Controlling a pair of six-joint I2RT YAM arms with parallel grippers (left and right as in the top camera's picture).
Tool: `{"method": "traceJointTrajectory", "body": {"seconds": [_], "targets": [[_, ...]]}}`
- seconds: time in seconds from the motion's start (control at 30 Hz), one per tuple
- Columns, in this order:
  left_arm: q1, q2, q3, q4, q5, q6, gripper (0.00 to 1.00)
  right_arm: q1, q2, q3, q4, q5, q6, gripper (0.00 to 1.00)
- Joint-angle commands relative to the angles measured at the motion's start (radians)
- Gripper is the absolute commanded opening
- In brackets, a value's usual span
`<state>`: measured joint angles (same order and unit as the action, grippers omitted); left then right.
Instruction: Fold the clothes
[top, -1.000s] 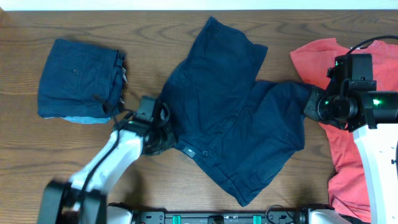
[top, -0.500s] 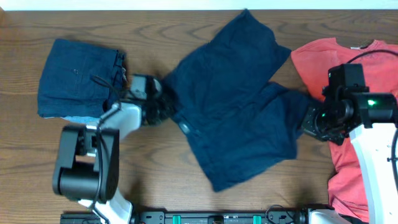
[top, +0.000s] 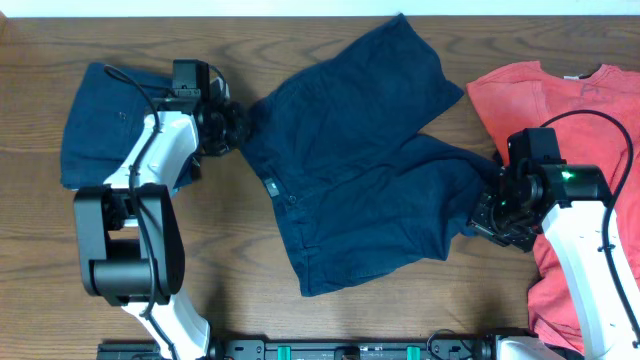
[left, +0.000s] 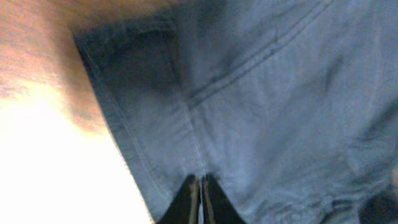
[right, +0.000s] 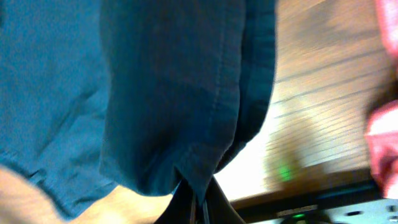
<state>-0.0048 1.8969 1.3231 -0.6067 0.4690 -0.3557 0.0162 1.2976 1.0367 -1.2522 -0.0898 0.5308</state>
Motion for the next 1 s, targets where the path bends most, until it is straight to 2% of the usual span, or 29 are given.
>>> {"method": "traceJointTrajectory", "body": {"seconds": [0.0, 0.17, 0.3, 0.4, 0.47, 0.63, 0.7, 0.83, 0.97], "targets": [[-0.016, -0.031, 0.007, -0.138, 0.082, 0.127, 0.07, -0.003, -0.002, -0.004, 0.008, 0.137, 0.014, 0.02], [-0.077, -0.033, -0.009, -0.362, 0.081, 0.177, 0.14, -0.003, -0.002, -0.003, 0.046, 0.146, 0.014, 0.02], [-0.174, -0.033, -0.085, -0.37, 0.081, 0.157, 0.17, -0.004, -0.002, -0.003, 0.082, 0.146, 0.013, 0.02], [-0.25, -0.032, -0.169, -0.316, 0.074, 0.076, 0.17, -0.004, -0.002, -0.003, 0.09, 0.146, 0.013, 0.02], [-0.294, -0.032, -0.247, -0.239, 0.061, -0.025, 0.06, -0.004, -0.002, -0.003, 0.09, 0.146, 0.013, 0.02], [-0.319, -0.032, -0.414, -0.016, 0.052, -0.208, 0.06, -0.004, -0.002, -0.003, 0.09, 0.146, 0.01, 0.02], [-0.296, -0.032, -0.44, 0.018, -0.029, -0.25, 0.06, -0.004, -0.002, -0.003, 0.09, 0.146, -0.006, 0.03], [-0.19, -0.032, -0.424, 0.049, -0.225, -0.231, 0.06, -0.004, -0.002, -0.003, 0.092, 0.177, -0.04, 0.06], [-0.074, -0.032, -0.366, 0.125, -0.246, -0.072, 0.06, -0.002, -0.002, -0.004, 0.093, 0.172, -0.06, 0.07]]}}
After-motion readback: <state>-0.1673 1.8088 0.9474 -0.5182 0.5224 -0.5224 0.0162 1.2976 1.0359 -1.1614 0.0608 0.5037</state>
